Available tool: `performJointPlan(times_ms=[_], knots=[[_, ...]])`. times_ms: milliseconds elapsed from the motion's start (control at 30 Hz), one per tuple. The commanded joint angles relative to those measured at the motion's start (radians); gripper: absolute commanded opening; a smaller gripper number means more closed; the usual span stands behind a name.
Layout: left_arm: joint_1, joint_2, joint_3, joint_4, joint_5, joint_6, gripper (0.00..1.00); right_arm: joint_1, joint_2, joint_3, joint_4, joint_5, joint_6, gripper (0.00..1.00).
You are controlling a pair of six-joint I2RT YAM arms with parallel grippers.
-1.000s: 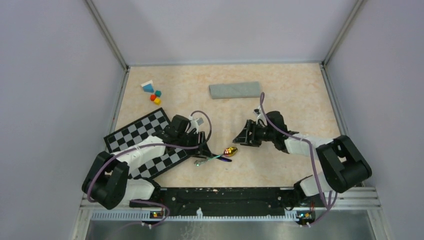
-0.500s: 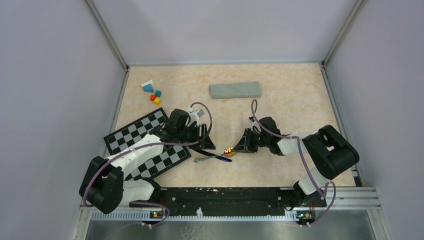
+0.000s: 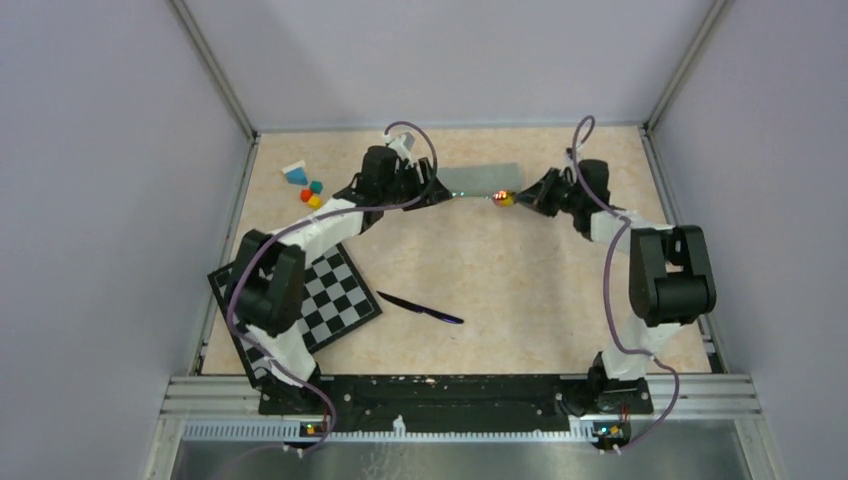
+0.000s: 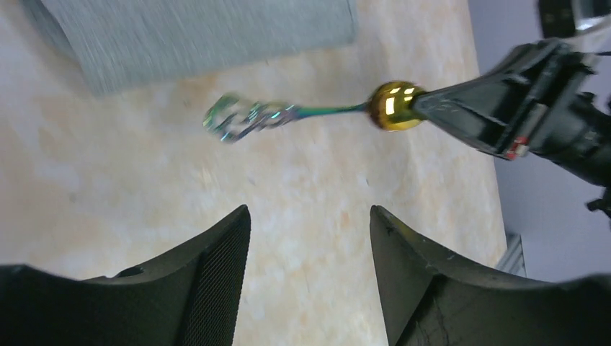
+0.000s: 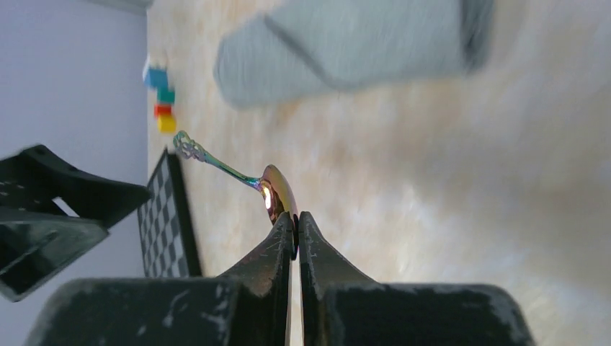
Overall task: Fold the napkin into a case and place the utensils inside
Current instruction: Insert the spoon into the folded napkin.
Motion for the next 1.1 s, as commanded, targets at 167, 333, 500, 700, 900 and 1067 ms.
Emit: performJointPlan(times_ms=[167, 333, 500, 700, 900, 1067], knots=[[0.109, 0.474, 0.453, 0.122, 0.135, -0.018, 0.57, -0.169, 0.258, 0.446, -0.114, 0.026, -0.142, 0.00], [0.133, 0.606, 0.608, 0.091, 0.154, -0.001, 0.47, -0.173, 0.365, 0.642, -0.256, 0.089, -0.254, 0.00], [0.149, 0.660, 0.645, 0.051, 0.150, 0.024, 0.43, -0.172, 0.397, 0.706, -0.314, 0.082, -0.337, 0.00], [0.154, 0.675, 0.630, 0.049, 0.171, 0.060, 0.46, -0.172, 0.362, 0.660, -0.305, 0.073, -0.349, 0.00], [0.160, 0.704, 0.735, -0.076, 0.211, 0.139, 0.53, -0.172, 0.356, 0.717, -0.416, 0.057, -0.433, 0.00], [0.160, 0.653, 0.736, -0.120, 0.205, 0.179, 0.56, -0.172, 0.392, 0.763, -0.468, 0.011, -0.476, 0.00]])
